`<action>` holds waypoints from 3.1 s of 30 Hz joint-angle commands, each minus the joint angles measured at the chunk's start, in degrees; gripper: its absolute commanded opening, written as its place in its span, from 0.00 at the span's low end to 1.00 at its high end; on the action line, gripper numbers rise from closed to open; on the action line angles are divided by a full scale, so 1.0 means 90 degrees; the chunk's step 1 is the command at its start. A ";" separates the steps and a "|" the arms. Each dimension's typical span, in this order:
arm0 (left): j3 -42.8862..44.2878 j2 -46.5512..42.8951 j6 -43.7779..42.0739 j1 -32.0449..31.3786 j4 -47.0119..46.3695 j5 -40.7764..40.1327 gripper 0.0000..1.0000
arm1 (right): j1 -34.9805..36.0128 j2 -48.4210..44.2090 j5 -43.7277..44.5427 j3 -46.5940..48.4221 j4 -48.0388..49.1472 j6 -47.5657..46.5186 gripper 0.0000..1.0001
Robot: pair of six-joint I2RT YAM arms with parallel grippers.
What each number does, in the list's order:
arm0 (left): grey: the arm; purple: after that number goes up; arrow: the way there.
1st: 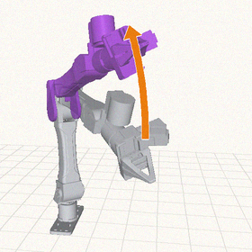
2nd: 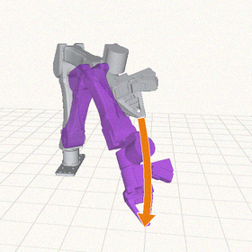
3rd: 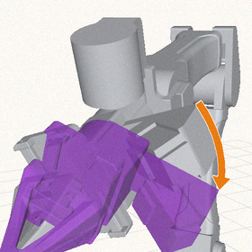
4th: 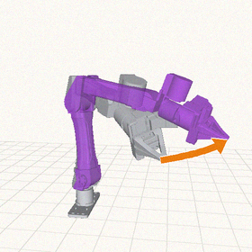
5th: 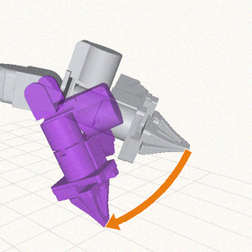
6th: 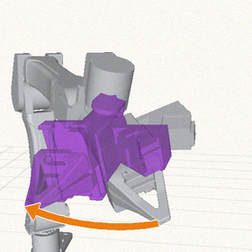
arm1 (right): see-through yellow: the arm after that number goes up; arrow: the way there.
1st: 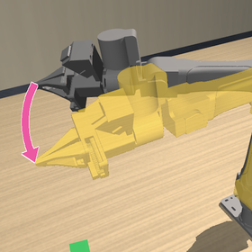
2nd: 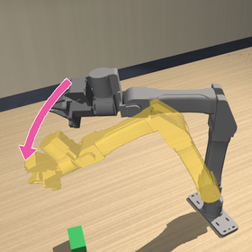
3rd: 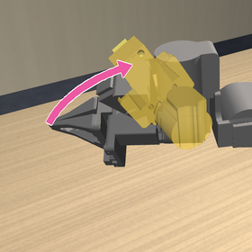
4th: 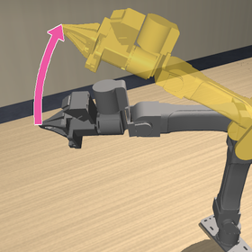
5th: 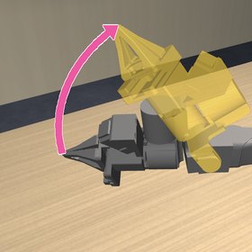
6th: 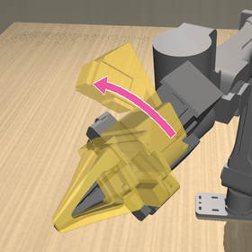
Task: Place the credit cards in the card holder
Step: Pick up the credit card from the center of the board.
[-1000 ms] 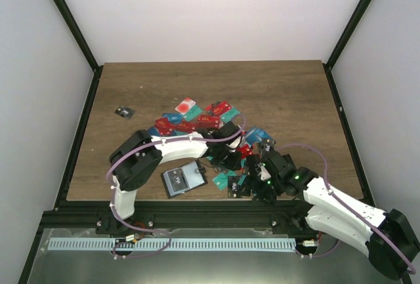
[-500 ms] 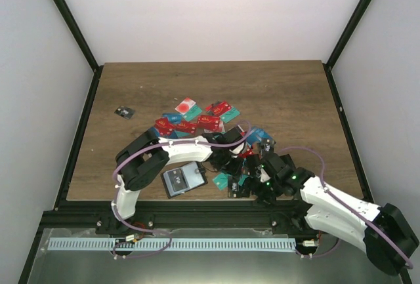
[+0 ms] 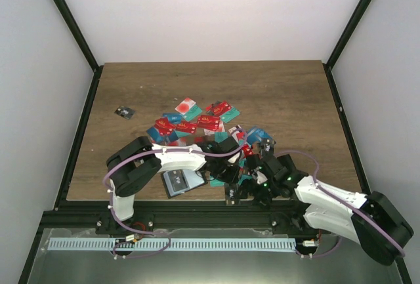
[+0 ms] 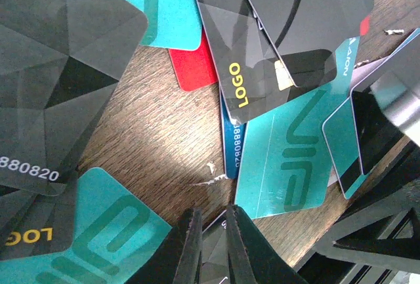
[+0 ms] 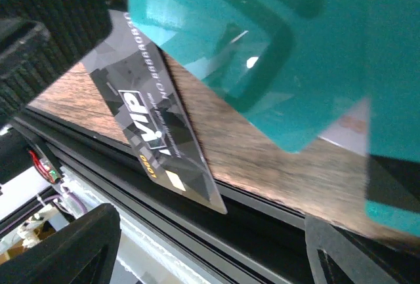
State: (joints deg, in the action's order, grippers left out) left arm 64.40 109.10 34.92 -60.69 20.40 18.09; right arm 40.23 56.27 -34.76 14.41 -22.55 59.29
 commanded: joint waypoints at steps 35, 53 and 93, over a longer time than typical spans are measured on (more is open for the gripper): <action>-0.0083 -0.0440 0.0521 -0.0077 0.0351 -0.0474 0.14 | -0.0036 0.1104 -0.0422 -0.0826 0.2496 0.0179 0.01; -0.0603 -0.1521 0.0470 -0.0121 0.1654 -0.0541 0.16 | -0.0028 0.1096 -0.0744 -0.0678 0.2074 -0.0398 0.45; -0.0721 -0.2857 0.1058 0.0046 0.1838 -0.0918 0.24 | -0.0060 0.0566 -0.0747 0.0778 0.1147 -0.1477 0.01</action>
State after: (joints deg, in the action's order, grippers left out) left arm 56.55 90.65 43.24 -63.48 33.01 11.53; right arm 40.18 63.68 -41.93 15.18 -4.80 50.76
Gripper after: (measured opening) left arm 0.219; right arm 0.025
